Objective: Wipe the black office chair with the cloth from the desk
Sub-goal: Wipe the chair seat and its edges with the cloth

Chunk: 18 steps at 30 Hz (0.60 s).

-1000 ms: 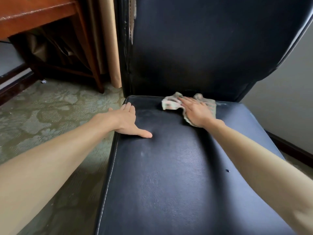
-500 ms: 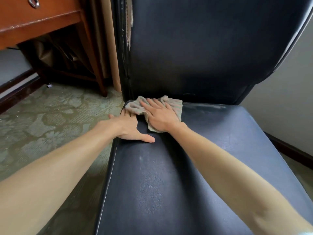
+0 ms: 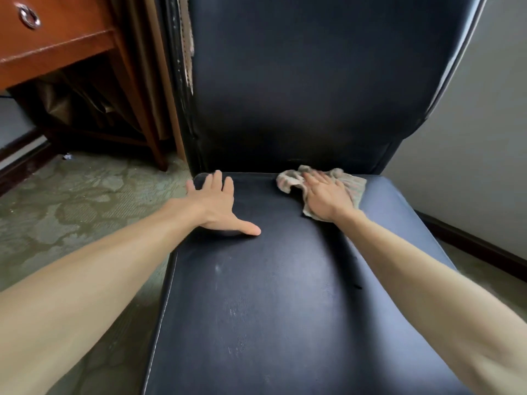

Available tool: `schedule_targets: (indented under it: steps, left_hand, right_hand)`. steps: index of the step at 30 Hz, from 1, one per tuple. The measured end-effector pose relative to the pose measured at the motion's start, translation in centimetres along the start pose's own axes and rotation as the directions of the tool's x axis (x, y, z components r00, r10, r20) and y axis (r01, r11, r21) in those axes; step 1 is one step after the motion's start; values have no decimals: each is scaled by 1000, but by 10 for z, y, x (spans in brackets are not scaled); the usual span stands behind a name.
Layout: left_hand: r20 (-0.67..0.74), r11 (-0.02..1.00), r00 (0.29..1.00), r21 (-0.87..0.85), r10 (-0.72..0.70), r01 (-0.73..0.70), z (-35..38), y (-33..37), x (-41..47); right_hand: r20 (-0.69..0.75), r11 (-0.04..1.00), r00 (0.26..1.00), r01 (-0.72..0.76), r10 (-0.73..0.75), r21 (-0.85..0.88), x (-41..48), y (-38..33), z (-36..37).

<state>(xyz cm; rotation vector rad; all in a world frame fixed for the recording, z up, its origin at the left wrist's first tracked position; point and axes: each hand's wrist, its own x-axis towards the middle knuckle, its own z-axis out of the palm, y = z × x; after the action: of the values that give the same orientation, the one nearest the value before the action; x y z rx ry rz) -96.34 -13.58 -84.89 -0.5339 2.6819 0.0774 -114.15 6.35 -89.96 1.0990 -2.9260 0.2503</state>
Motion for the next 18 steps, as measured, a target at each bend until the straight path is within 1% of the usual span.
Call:
schedule_targets:
  steps: [2, 4, 6, 10, 15, 18]
  left_hand:
    - [-5, 998, 998, -2, 59, -59, 2, 14, 8]
    - [0, 996, 996, -19, 87, -87, 2, 23, 14]
    - [14, 996, 997, -46, 78, -77, 3, 26, 20]
    - [86, 997, 995, -53, 51, -47, 1, 27, 26]
    - [110, 998, 993, -22, 52, -50, -4, 28, 27]
    - [108, 998, 992, 11, 67, -69, -5, 29, 27]
  right_hand:
    - [3, 995, 995, 102, -102, 24, 7, -31, 6]
    - [48, 979, 979, 197, -199, 55, 13, -59, 12]
    - [63, 972, 971, 226, -230, 70, 17, -71, 15]
    - [33, 977, 978, 206, -208, 59, 19, -49, 14]
    - [-24, 989, 989, 146, -146, -17, 0, 20, 0]
    - [-54, 996, 997, 52, -57, -78, -15, 62, -13]
